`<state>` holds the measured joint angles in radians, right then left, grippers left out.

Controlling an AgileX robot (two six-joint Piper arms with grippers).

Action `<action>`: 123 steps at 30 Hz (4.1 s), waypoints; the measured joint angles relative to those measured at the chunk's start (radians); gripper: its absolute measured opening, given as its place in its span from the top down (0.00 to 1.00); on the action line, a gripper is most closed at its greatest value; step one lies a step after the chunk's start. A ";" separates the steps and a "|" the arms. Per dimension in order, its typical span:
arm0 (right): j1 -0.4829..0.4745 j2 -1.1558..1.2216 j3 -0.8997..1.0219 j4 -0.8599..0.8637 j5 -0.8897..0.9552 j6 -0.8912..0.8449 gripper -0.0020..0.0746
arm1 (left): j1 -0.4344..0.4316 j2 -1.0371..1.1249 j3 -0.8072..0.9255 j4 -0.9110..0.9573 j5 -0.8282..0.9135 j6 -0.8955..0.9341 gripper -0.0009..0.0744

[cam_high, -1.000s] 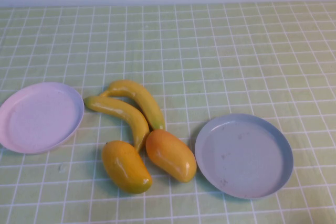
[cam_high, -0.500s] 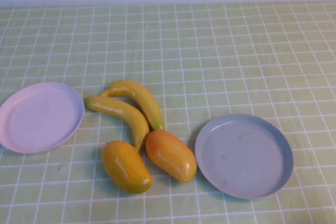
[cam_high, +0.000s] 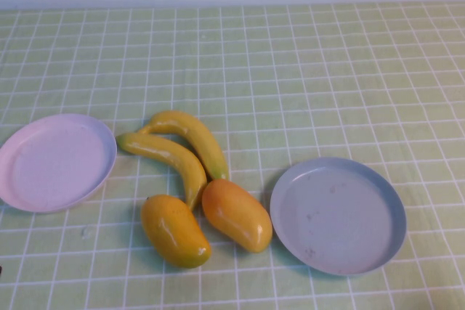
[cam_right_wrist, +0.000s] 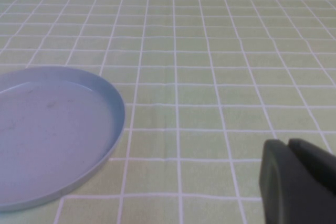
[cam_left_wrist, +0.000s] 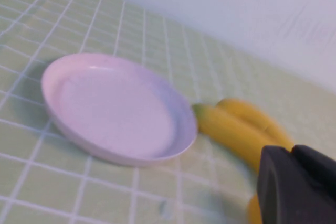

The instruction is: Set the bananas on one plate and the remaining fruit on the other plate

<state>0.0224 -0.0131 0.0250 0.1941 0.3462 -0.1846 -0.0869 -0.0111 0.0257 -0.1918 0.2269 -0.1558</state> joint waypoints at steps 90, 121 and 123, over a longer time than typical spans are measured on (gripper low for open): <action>0.000 0.000 0.000 0.000 0.000 0.000 0.99 | -0.560 1.642 -1.159 0.274 0.732 -0.486 0.21; 0.000 0.000 0.000 0.000 0.000 0.000 0.99 | -0.560 1.778 -1.162 0.306 0.724 -0.374 0.28; 0.000 0.000 0.000 0.000 0.000 0.000 0.99 | -0.560 1.747 -1.162 0.332 0.734 -0.373 0.28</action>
<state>0.0224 -0.0131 0.0250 0.1941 0.3462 -0.1846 -0.6473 1.7357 -1.1362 0.1399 0.9611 -0.5284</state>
